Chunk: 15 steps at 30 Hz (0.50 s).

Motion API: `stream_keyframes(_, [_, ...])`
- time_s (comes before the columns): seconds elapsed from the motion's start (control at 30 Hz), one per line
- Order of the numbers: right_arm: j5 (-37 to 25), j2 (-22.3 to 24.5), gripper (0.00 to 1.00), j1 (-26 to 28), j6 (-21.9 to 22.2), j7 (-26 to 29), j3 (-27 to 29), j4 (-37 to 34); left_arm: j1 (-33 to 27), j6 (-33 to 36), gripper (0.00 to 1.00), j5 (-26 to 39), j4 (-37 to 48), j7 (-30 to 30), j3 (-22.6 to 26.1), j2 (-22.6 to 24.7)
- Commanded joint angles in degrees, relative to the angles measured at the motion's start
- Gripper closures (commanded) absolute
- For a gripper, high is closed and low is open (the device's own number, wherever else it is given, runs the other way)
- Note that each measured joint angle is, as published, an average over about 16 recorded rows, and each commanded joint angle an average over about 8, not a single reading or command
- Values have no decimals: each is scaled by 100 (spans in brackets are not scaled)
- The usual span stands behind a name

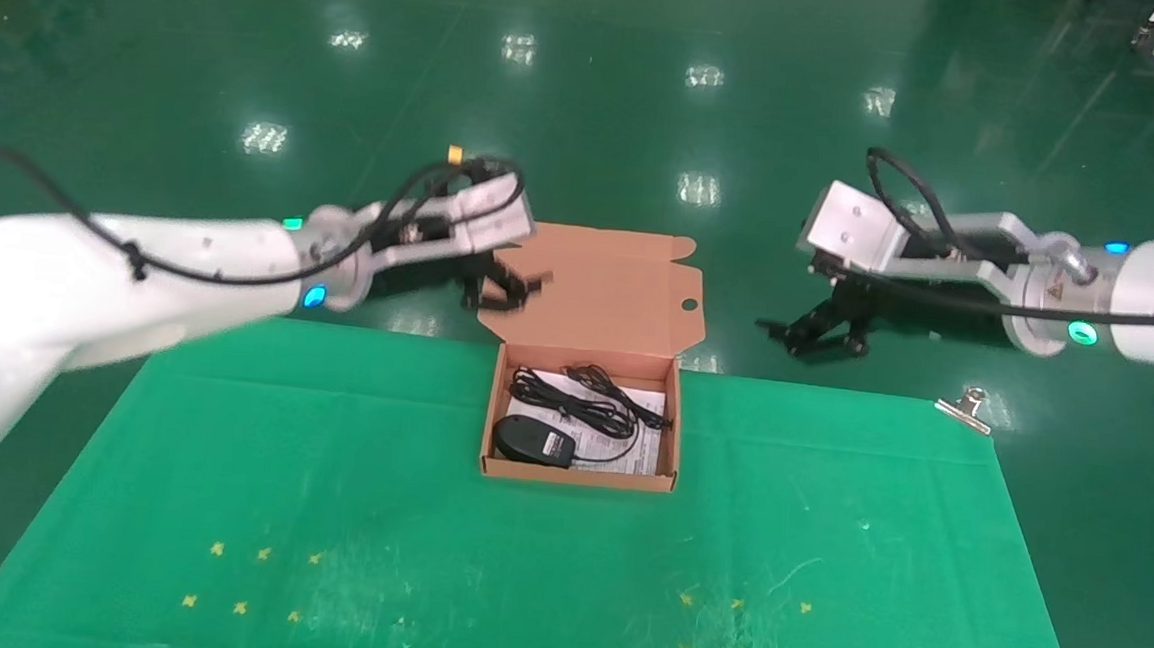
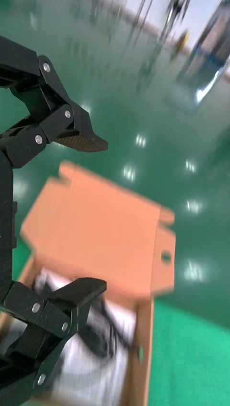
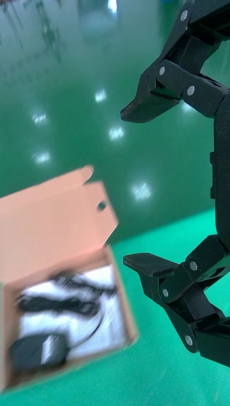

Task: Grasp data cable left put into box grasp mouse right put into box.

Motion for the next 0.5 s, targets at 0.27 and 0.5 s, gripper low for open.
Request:
stream_keyframes(0.27, [893, 231, 0, -647, -634, -147, 685, 258, 528, 946, 0, -763, -576, -298, -651, -610])
stream_keyframes(0.5, [1627, 421, 0, -1180, -1155, -267, 1247, 469, 962, 1723, 0, -1390, -1050, -544, -1186, -1112])
